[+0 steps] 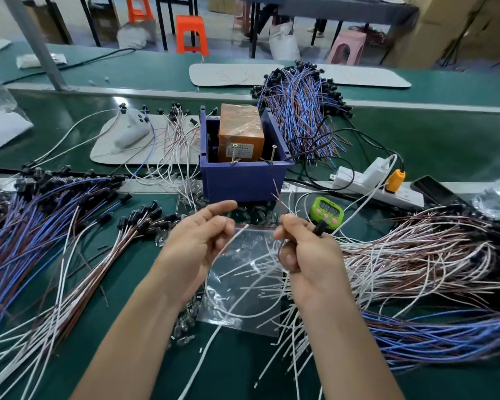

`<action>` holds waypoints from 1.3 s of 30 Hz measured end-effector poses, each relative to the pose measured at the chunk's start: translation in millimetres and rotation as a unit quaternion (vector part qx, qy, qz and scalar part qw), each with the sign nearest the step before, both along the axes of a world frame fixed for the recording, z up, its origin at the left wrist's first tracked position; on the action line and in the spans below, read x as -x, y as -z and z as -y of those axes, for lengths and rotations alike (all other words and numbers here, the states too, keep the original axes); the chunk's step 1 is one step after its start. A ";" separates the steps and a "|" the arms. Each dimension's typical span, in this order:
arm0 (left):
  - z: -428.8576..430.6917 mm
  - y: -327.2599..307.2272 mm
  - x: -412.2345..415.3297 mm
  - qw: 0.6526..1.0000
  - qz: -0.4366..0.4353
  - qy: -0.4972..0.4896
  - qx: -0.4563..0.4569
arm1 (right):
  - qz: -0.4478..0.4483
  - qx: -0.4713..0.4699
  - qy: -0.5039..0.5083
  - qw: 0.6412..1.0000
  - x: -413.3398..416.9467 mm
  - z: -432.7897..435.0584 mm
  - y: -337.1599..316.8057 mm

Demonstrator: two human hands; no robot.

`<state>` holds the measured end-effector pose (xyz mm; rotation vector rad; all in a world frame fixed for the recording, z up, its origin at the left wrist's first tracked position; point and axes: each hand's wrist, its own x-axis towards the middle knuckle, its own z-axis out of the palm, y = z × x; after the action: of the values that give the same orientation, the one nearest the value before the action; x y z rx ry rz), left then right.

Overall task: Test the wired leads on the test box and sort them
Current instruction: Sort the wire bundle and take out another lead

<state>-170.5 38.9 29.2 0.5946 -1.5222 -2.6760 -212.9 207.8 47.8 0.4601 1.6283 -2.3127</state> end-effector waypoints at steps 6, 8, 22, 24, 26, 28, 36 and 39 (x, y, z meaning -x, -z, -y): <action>-20.1 11.8 5.1 0.984 0.058 -0.083 0.146 | 0.020 0.025 -0.003 0.999 -4.7 10.9 1.1; -21.1 16.2 3.2 0.981 0.056 -0.086 0.167 | 0.023 0.019 -0.005 1.000 -4.3 10.5 2.1; -19.8 10.0 -8.6 0.967 -0.040 0.006 0.251 | -0.017 -0.027 -0.056 0.998 -5.5 13.2 17.0; -21.1 8.2 -9.0 0.967 -0.047 0.007 0.250 | -0.021 -0.034 -0.048 0.998 -5.3 13.3 18.5; -20.3 8.0 -9.4 0.968 -0.050 0.005 0.246 | -0.018 -0.040 -0.040 0.998 -4.1 12.0 19.1; -18.0 9.4 -10.3 0.970 -0.055 0.010 0.238 | -0.016 -0.053 -0.043 0.998 -3.5 10.5 18.8; -10.6 18.3 -10.6 0.949 0.011 0.019 0.315 | -0.018 -0.067 -0.058 0.996 -3.0 8.8 14.9; -2.5 20.3 -12.9 0.952 0.054 -0.025 0.300 | -0.023 -0.076 -0.035 0.996 0.8 6.1 13.9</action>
<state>-157.6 41.3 8.9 0.7225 -2.1660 -1.9946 -213.7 201.7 33.9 0.3794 1.8203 -2.1745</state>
